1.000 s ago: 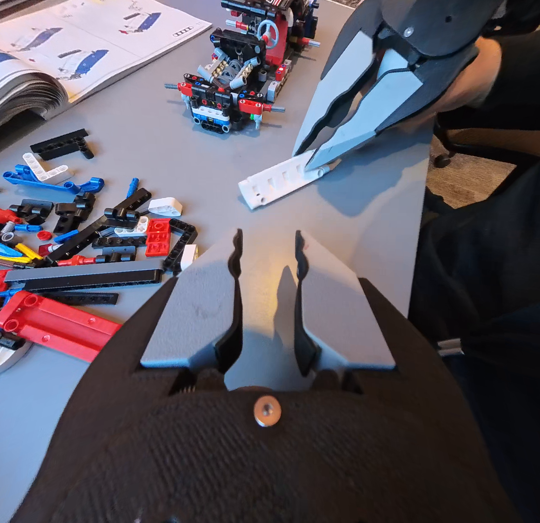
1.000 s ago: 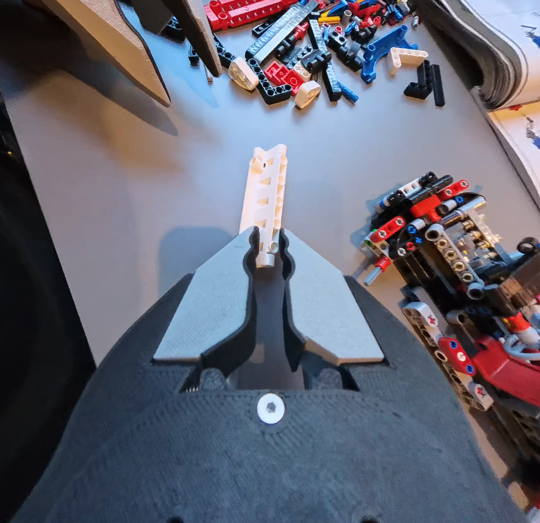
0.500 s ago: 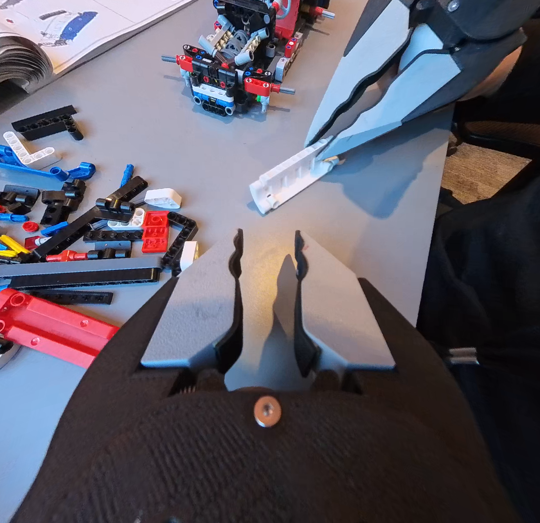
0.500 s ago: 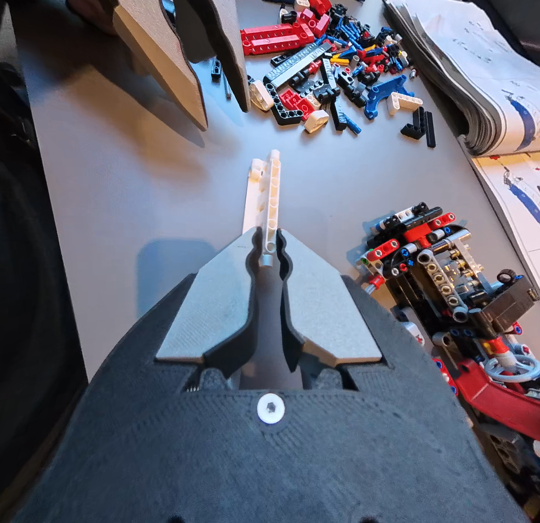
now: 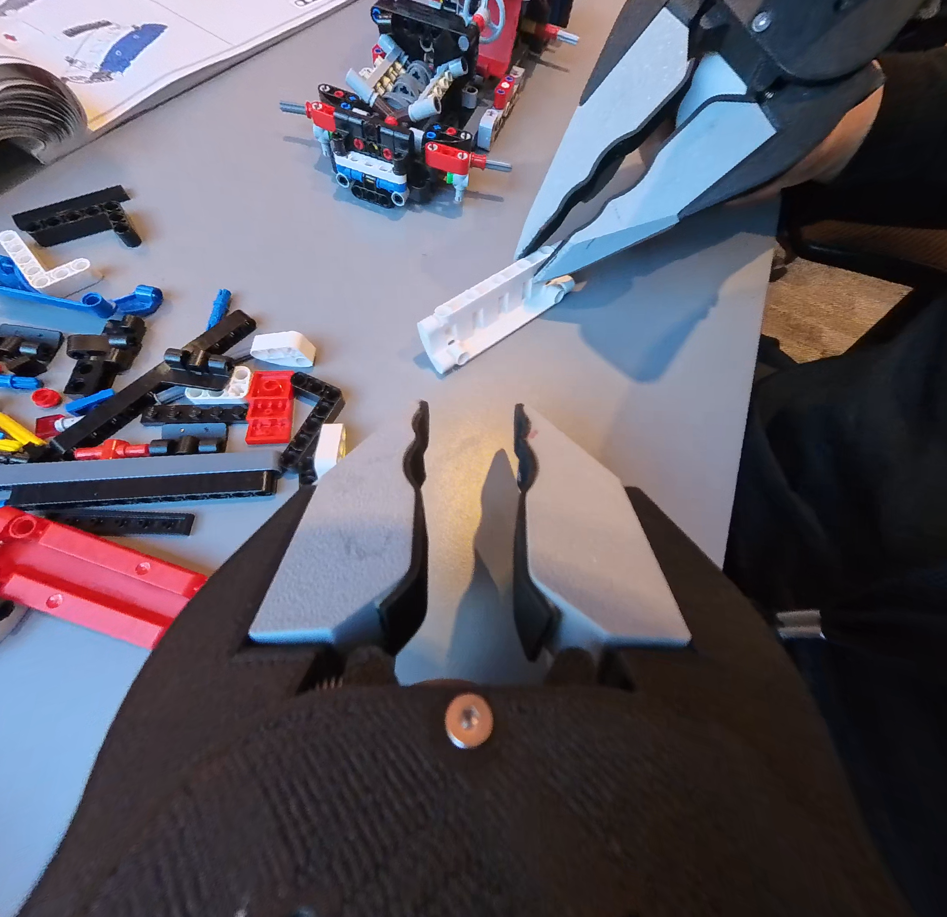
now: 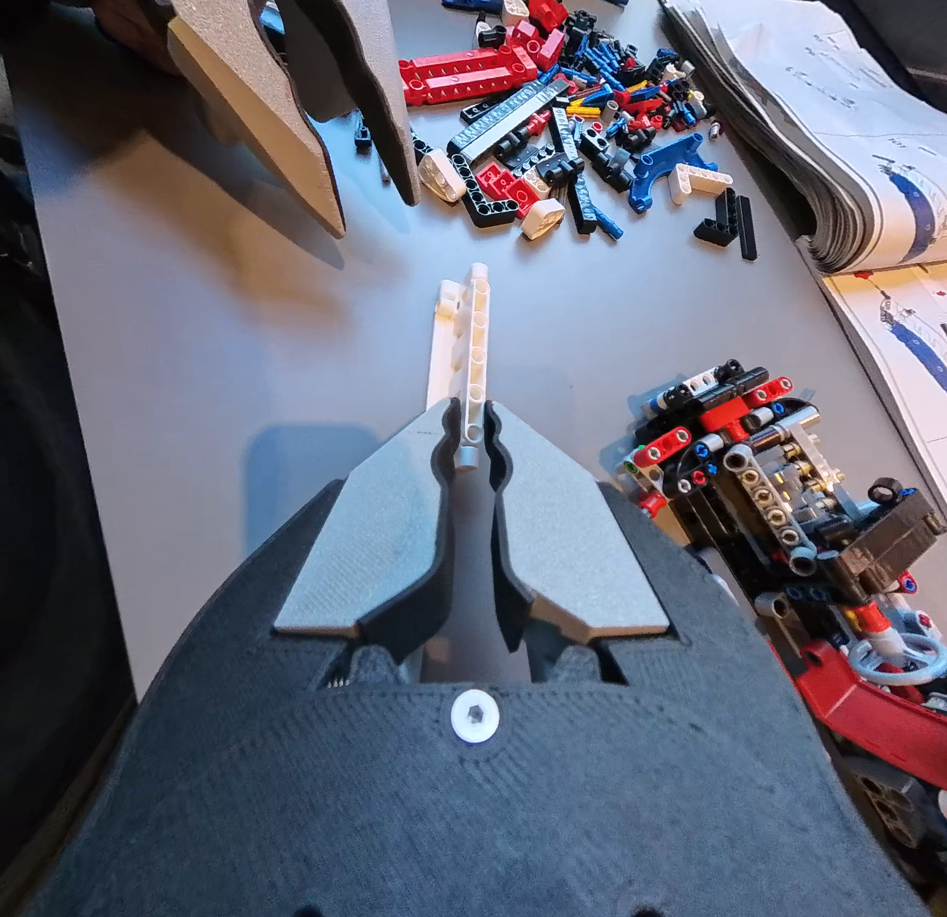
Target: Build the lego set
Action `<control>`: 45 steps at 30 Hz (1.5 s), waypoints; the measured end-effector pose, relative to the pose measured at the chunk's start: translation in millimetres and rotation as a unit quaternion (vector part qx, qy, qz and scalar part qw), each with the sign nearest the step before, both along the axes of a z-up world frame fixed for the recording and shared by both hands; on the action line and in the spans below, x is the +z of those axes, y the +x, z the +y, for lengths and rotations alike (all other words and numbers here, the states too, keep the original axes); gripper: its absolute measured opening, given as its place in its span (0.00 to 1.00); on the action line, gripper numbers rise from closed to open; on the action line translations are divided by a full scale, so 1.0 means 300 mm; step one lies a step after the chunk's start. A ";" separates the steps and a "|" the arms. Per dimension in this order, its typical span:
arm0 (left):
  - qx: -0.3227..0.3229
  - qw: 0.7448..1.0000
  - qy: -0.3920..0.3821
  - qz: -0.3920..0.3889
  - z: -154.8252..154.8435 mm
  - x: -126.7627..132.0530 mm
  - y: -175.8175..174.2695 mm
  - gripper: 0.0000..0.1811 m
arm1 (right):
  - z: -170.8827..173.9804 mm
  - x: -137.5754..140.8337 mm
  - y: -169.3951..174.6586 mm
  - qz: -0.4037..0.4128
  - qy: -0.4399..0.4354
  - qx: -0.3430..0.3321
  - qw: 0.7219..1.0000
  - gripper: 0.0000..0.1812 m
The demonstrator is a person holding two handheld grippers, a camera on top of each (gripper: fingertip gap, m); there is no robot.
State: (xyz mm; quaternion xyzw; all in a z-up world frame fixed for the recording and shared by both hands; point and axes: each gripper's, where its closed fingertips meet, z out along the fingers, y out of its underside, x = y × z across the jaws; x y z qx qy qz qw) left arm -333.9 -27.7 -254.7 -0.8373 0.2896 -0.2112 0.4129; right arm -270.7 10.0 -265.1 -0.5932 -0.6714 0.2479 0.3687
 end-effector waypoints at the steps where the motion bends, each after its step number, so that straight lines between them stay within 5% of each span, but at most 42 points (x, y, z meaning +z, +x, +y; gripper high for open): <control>1: 0.001 1.000 0.001 -0.001 0.001 0.002 -0.001 0.17 | 0.001 0.001 -0.001 0.000 0.001 -0.002 1.000 0.04; 10: 0.010 1.000 0.002 0.010 0.009 -0.004 -0.004 0.16 | -0.002 0.032 -0.028 0.029 -0.022 -0.020 0.999 0.04; 16: 0.038 0.993 0.095 0.062 0.071 0.055 -0.014 0.23 | 0.006 0.086 -0.056 -0.014 -0.158 -0.051 0.986 0.03; 22: -0.043 0.960 0.217 0.171 0.096 0.144 0.059 0.33 | 0.002 0.060 -0.036 -0.178 -0.264 -0.023 0.948 0.03; 26: -0.101 0.957 0.162 0.218 0.100 0.063 0.119 0.43 | -0.007 0.090 -0.052 -0.205 -0.328 -0.015 0.922 0.03; 30: -0.126 0.949 0.146 0.249 0.107 0.029 0.144 0.33 | -0.018 0.145 -0.050 -0.195 -0.327 -0.011 0.925 0.03; 33: -0.133 0.954 0.136 0.233 0.113 0.028 0.168 0.15 | -0.051 0.195 -0.061 -0.171 -0.349 0.005 0.922 0.03; 39: -0.149 0.958 0.191 0.154 0.110 0.080 0.182 0.15 | -0.027 0.277 -0.059 -0.076 -0.278 0.022 0.957 0.07; 45: -0.203 0.912 0.303 -0.189 -0.009 0.383 0.185 0.15 | -0.003 0.525 0.001 0.167 -0.227 0.056 0.958 0.08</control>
